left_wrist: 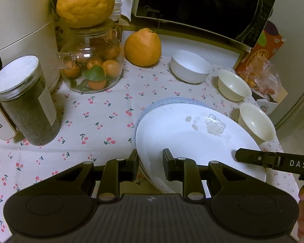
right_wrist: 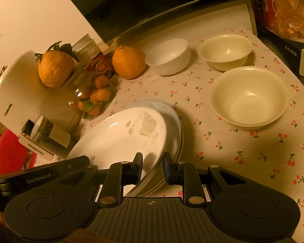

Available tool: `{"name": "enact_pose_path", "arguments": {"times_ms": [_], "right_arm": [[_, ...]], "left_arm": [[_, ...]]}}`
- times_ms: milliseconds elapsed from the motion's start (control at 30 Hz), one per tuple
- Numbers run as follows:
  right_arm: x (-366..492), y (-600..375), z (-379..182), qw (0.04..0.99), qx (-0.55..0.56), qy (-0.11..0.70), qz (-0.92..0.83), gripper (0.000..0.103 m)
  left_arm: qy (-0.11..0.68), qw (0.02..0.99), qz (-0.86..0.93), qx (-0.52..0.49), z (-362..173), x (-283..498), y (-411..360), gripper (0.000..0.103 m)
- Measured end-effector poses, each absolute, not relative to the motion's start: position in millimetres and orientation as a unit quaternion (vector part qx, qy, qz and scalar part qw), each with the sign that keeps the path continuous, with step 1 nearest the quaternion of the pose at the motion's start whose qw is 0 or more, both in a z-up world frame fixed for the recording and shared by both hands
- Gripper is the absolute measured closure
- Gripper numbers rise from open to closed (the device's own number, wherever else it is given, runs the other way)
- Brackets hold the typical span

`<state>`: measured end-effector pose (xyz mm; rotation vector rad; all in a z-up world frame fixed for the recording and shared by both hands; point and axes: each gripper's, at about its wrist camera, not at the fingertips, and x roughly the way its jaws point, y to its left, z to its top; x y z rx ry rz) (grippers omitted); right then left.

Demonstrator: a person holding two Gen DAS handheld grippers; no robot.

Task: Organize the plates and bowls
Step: 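Lower the white plate onto the blue-patterned plate stack with both grippers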

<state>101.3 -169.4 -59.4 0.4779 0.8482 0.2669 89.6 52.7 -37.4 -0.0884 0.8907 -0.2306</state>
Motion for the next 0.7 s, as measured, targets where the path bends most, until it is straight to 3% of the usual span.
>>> {"name": "enact_pose_path", "arguments": {"times_ms": [700], "right_arm": [[97.6,-157.8,-54.2,0.892,0.189,0.397,0.103,0.082]], "left_arm": [[0.433,0.898,-0.074,-0.016,-45.5,94.1,39.1,0.081]]}}
